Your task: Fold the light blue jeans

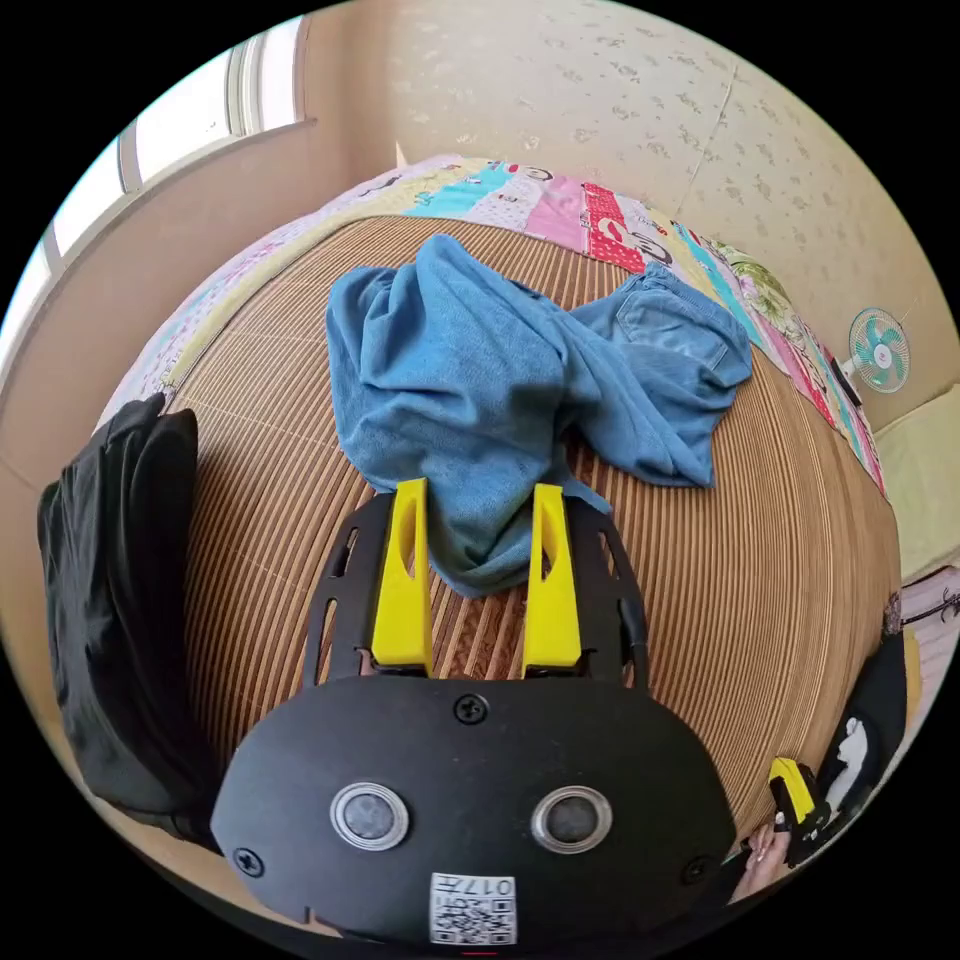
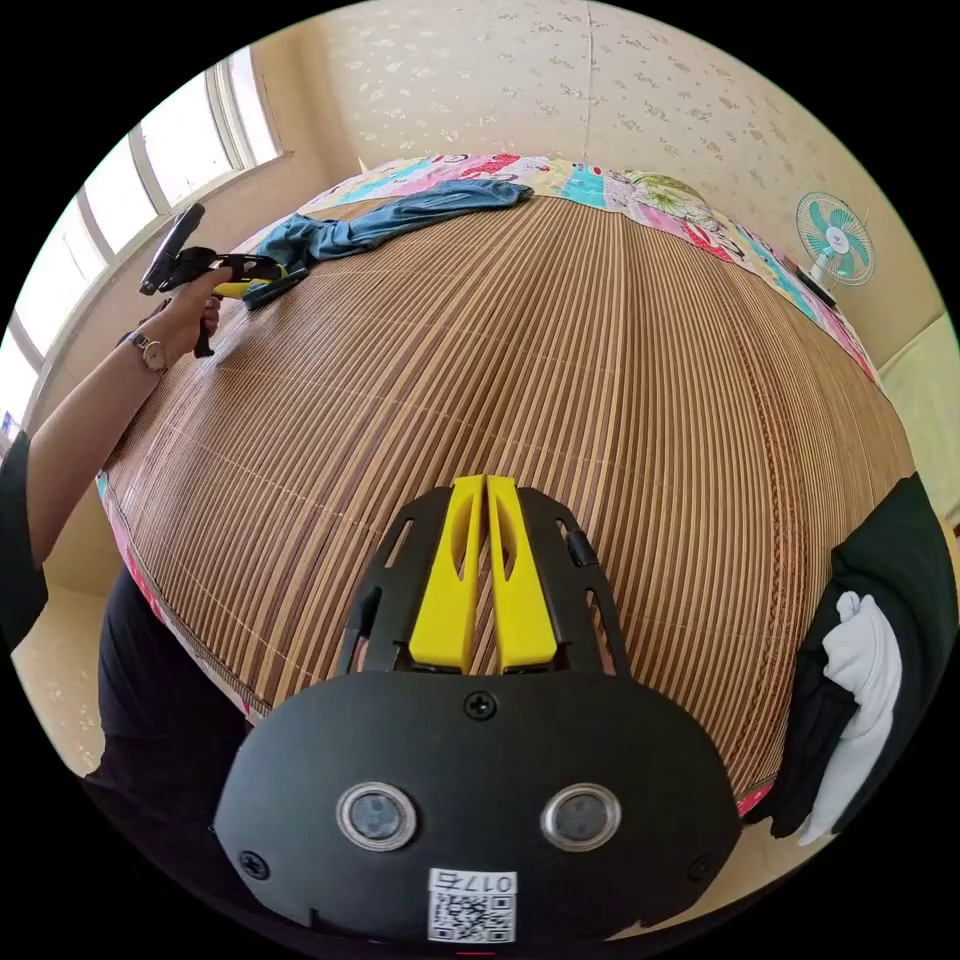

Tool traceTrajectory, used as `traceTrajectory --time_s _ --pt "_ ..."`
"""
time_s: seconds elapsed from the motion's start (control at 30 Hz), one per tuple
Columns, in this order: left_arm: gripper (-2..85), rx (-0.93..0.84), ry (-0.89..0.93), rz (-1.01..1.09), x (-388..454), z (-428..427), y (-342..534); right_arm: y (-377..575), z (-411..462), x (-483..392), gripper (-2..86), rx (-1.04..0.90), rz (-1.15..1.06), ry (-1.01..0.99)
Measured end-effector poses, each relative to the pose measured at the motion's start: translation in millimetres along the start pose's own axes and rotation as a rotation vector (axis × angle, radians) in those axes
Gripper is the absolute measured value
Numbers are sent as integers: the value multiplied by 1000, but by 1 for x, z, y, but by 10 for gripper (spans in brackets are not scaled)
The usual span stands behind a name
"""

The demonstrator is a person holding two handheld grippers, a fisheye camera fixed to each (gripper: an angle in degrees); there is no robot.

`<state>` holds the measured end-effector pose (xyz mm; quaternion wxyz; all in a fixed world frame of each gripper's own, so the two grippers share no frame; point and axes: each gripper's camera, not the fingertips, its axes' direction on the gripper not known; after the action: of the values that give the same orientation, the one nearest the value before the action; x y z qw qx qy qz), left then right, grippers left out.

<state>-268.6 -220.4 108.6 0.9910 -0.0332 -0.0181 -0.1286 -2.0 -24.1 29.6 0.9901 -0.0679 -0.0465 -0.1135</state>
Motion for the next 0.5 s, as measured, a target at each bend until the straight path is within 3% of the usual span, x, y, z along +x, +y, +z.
traceTrajectory --time_s 0.13,0.23,0.4,0.5 --pt "68 7 161 15 11 -9 27 -2 3 20 7 12 49 -88" --pt "64 20 397 149 24 -38 83 -2 4 24 6 30 48 -85" --pt "63 97 639 562 62 -130 285 -6 6 40 7 37 71 -134" --pt "63 55 704 532 73 -166 384 3 -10 45 9 0 77 -198"
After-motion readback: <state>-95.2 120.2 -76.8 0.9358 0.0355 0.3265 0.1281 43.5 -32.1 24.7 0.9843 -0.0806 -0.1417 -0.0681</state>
